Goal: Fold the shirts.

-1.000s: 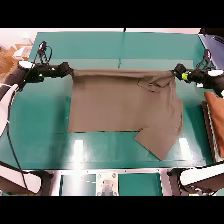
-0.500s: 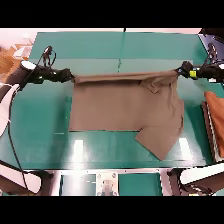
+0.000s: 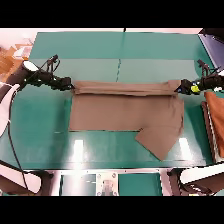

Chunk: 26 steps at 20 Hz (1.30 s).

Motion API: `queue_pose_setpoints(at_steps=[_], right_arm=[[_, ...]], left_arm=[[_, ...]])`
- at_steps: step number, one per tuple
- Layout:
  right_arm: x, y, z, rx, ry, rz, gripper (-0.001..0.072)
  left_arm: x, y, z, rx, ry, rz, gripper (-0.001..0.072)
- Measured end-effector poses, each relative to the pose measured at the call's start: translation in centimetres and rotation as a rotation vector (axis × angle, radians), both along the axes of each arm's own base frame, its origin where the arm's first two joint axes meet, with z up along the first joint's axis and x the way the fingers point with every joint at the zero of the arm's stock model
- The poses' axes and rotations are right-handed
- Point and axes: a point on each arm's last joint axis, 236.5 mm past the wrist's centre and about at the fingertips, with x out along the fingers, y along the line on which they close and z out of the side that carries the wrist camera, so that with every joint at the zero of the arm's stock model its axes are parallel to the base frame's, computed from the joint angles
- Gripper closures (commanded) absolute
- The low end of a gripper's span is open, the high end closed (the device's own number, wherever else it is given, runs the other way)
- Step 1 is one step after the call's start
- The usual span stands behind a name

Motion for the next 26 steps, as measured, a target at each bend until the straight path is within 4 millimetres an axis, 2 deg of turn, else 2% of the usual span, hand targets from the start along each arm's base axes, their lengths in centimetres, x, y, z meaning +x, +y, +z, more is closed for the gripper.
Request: queue_pose_setpoints(at_steps=[5, 10, 11, 12, 13, 14, 16, 19, 21, 23, 26], right_arm=[[-0.8, -0.3, -1.2, -0.018, 0.030, -0.001, 0.0694], [-1.0, -0.5, -1.5, -0.026, 0.034, -0.002, 0.0685], [-1.0, -0.5, -1.5, -0.027, 0.034, -0.002, 0.0611], [-0.9, -0.6, -1.5, -0.035, 0.032, -0.003, 0.0536], [-1.0, -1.0, -1.6, -0.046, 0.035, -0.008, 0.0534], [-0.9, -1.1, -1.6, -0.044, 0.036, -0.019, 0.0513], [-0.8, -0.7, -1.0, -0.025, 0.038, -0.024, 0.0517], [-1.0, -1.2, 0.5, -0.020, 0.052, -0.045, 0.0518], [-1.7, -1.4, 1.6, -0.012, 0.065, -0.047, 0.0517], [-2.8, -1.6, 2.8, -0.006, 0.073, -0.060, 0.0517], [-5.9, -1.9, 3.9, 0.003, 0.088, -0.098, 0.0518]], left_arm=[[-1.5, -0.1, -1.5, -0.005, 0.071, 0.014, 0.0675], [-2.2, -0.2, -2.0, -0.016, 0.113, 0.031, 0.0674], [-2.3, -0.3, -2.0, -0.017, 0.117, 0.033, 0.0673], [-2.4, -0.2, -2.1, -0.015, 0.120, 0.035, 0.0579], [-2.4, 0.1, -2.2, -0.005, 0.120, 0.037, 0.0302], [-2.3, 0.1, -2.2, -0.009, 0.123, 0.042, 0.0221], [-2.7, -0.6, -1.9, -0.034, 0.138, 0.035, 0.0219], [-3.8, -1.0, -1.2, -0.053, 0.179, 0.001, 0.0220], [-5.4, -1.0, -0.9, -0.044, 0.241, -0.029, 0.0220], [-7.5, -0.1, -1.0, 0.004, 0.324, -0.048, 0.0221], [-11.2, 1.2, -0.3, 0.073, 0.443, -0.080, 0.0221]])
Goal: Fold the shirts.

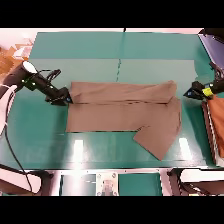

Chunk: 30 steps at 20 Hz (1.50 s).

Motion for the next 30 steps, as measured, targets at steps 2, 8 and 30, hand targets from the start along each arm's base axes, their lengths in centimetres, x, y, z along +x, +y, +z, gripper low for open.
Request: queue_pose_setpoints(at_steps=[2, 8, 30], right_arm=[[-3.1, -0.4, 0.2, 0.010, 0.016, -0.051, 0.0518], [-11.2, -1.9, -2.0, -0.024, -0.015, -0.316, 0.0517], [-15.0, 3.1, -8.7, 0.156, -0.030, -0.632, 0.0275]], left_arm=[[-2.5, 0.5, 1.1, 0.025, 0.042, -0.009, 0.0220], [-12.3, 0.0, 1.3, 0.054, 0.028, 0.124, 0.0007], [-10.2, -7.0, -4.9, -0.205, -0.281, 0.842, 0.0675]])
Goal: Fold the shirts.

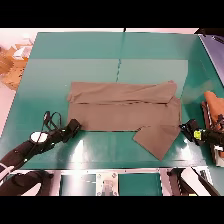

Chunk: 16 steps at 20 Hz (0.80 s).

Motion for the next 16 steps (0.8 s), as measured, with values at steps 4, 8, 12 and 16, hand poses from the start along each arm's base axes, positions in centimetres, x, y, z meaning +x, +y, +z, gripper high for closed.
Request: queue_pose_setpoints(at_steps=[4, 8, 12, 16], right_arm=[[-1.1, 1.5, -0.2, 0.047, 0.039, 0.051, 0.0274], [-3.0, 3.0, -0.7, 0.109, 0.117, 0.081, 0.0275], [-4.9, 5.5, -1.9, 0.221, 0.196, 0.086, 0.0275], [-5.5, 7.3, -2.4, 0.317, 0.224, 0.069, 0.0296]], left_arm=[[0.4, 0.0, 0.2, 0.019, -0.027, -0.004, 0.0675], [0.6, -0.1, 0.3, 0.025, -0.038, -0.005, 0.0675], [0.6, -0.1, 0.3, 0.026, -0.039, -0.006, 0.0675], [0.5, -0.1, 0.3, 0.025, -0.039, -0.008, 0.0675]])
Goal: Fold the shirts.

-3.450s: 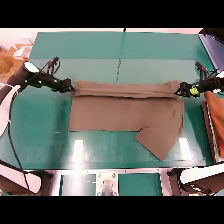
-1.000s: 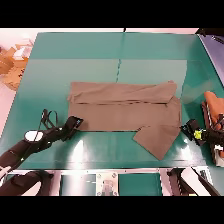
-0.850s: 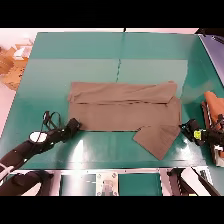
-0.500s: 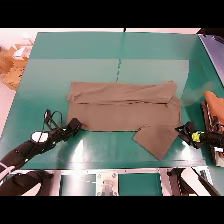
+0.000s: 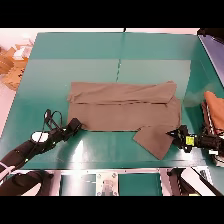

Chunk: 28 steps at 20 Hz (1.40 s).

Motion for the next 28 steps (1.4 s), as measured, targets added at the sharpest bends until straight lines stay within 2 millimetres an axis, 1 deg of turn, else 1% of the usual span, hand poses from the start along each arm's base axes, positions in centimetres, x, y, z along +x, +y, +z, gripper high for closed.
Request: queue_pose_setpoints(at_steps=[1, 3, 4, 5, 8, 10, 12, 16, 20, 22, 25, 28], right_arm=[[0.0, 0.2, 0.0, 0.013, 0.003, -0.005, 0.0312], [-0.3, 0.4, -0.2, 0.021, 0.014, -0.002, 0.0555], [-0.5, 0.3, -0.4, 0.012, 0.019, 0.010, 0.0630], [-0.5, 0.2, -0.4, 0.007, 0.014, 0.022, 0.0688], [0.4, -0.1, 0.3, -0.001, -0.033, 0.049, 0.0694], [1.7, -1.1, 1.3, -0.037, -0.084, 0.056, 0.0694], [2.6, -1.3, 3.2, -0.040, -0.133, 0.073, 0.0695], [3.9, -2.8, 6.6, -0.129, -0.201, 0.071, 0.0695], [5.1, -3.9, 10.1, -0.197, -0.270, 0.084, 0.0694], [5.9, -4.5, 12.3, -0.229, -0.310, 0.094, 0.0694], [7.5, -4.8, 15.4, -0.272, -0.380, 0.117, 0.0694], [9.7, -4.3, 16.8, -0.295, -0.430, 0.160, 0.0695]], left_arm=[[0.0, 0.0, 0.0, 0.000, 0.000, 0.000, 0.0675], [0.0, 0.0, 0.0, 0.001, -0.001, 0.001, 0.0675], [0.0, 0.1, 0.0, 0.002, -0.002, 0.002, 0.0675], [0.1, 0.1, 0.0, 0.002, -0.002, 0.003, 0.0674], [0.3, 0.1, 0.2, 0.009, -0.014, -0.002, 0.0676], [0.6, -0.1, 0.7, 0.013, -0.033, -0.020, 0.0677], [0.7, -0.4, 1.2, 0.010, -0.039, -0.055, 0.0677], [0.9, -0.6, 2.5, 0.008, -0.035, -0.160, 0.0678], [0.7, -1.5, 5.4, 0.046, -0.019, -0.335, 0.0677], [0.9, -1.4, 7.0, 0.085, -0.014, -0.395, 0.0677], [2.1, -0.6, 9.4, 0.161, -0.032, -0.433, 0.0677], [4.0, -0.2, 11.2, 0.217, -0.064, -0.452, 0.0677]])
